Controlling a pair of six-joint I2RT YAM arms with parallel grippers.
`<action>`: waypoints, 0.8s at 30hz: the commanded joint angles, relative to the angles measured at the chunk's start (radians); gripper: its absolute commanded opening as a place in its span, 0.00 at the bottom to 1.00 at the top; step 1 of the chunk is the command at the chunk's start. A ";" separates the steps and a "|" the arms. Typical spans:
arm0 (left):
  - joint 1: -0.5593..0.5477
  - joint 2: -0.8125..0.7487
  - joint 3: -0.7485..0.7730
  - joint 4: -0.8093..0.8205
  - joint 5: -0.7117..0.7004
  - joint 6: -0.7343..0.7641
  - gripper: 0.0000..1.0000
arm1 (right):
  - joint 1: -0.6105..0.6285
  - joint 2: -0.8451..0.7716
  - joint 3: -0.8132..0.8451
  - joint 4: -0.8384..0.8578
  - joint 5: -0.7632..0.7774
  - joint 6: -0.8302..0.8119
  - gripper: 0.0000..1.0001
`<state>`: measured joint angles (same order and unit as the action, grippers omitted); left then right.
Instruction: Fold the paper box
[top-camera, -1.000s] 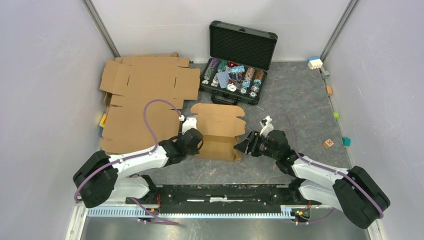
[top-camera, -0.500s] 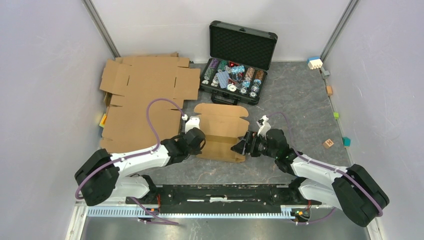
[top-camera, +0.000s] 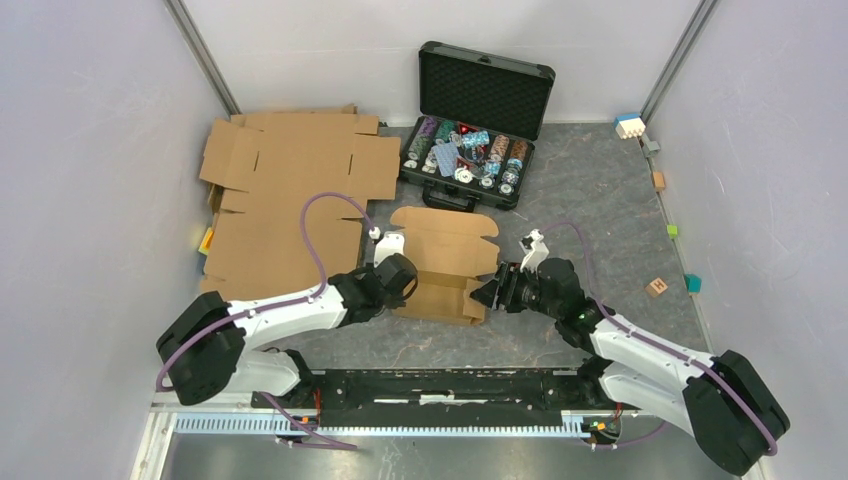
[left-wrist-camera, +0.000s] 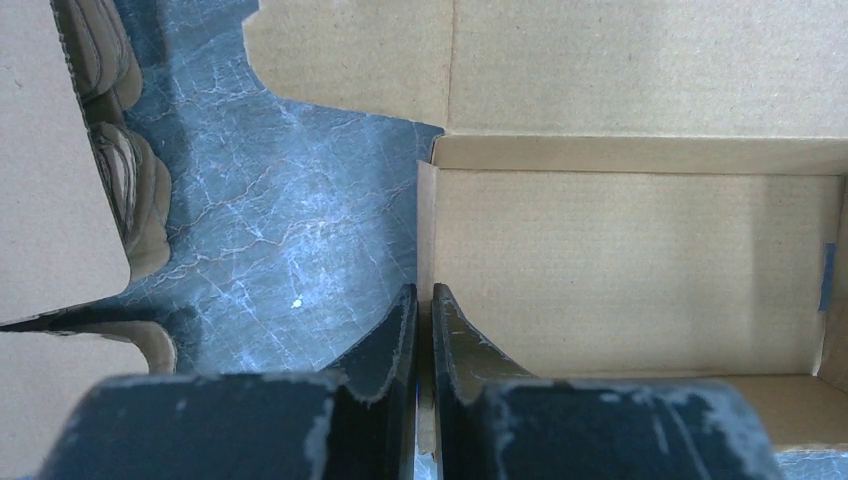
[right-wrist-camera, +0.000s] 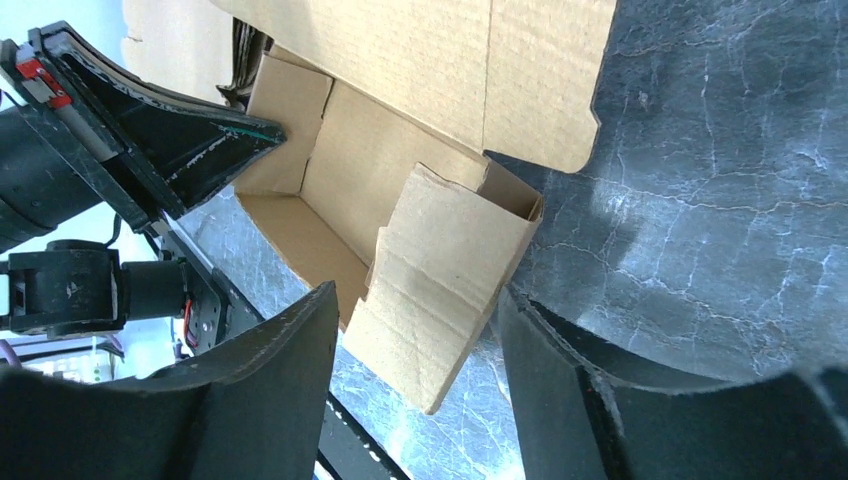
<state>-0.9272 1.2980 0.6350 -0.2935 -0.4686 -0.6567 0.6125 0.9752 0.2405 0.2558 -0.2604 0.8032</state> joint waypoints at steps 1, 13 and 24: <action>-0.005 0.004 0.038 0.001 -0.028 0.002 0.04 | 0.000 -0.021 0.013 0.006 0.021 -0.018 0.62; -0.024 0.022 0.053 0.002 -0.034 -0.008 0.04 | 0.000 0.036 0.023 0.035 -0.030 -0.029 0.60; -0.037 0.010 0.056 0.007 -0.042 -0.015 0.04 | -0.001 0.048 0.049 -0.015 0.003 -0.062 0.48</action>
<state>-0.9512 1.3170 0.6498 -0.3077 -0.4706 -0.6571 0.6125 1.0077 0.2413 0.2447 -0.2672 0.7696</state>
